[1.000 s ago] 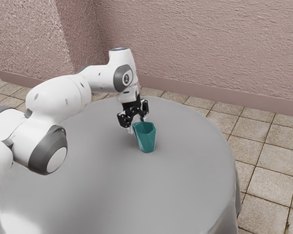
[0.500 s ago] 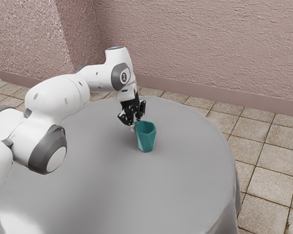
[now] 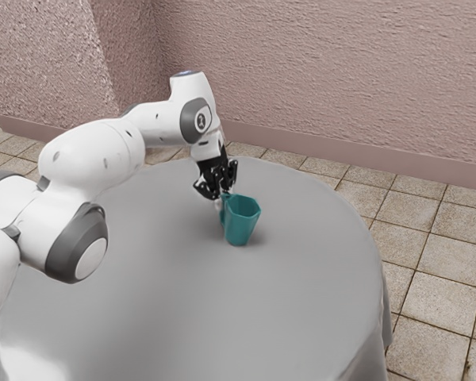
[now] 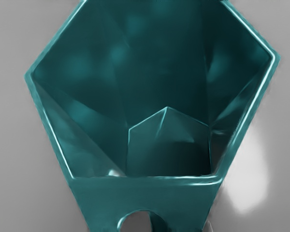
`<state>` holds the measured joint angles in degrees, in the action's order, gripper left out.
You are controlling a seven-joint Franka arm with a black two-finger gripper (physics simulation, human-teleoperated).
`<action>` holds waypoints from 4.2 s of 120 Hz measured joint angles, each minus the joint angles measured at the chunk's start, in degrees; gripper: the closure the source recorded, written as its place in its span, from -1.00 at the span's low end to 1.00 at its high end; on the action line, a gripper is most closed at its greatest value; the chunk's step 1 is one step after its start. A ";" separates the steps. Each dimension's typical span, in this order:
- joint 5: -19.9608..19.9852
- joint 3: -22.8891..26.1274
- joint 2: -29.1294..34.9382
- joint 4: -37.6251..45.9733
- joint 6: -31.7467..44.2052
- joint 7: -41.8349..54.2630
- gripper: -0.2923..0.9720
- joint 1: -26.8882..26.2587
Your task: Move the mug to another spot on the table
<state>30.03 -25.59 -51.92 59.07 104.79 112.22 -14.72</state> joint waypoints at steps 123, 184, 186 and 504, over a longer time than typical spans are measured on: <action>-2.12 2.58 42.89 50.63 12.27 -2.53 0.62 -4.80; -1.98 2.71 62.88 77.03 25.32 -2.64 0.61 -3.76; -1.99 2.70 63.16 77.54 25.55 -2.63 0.61 -3.35; 81.69 -1.38 40.53 90.70 -2.01 53.78 0.44 9.10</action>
<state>111.72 -26.97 -11.39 149.77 102.78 166.00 -5.62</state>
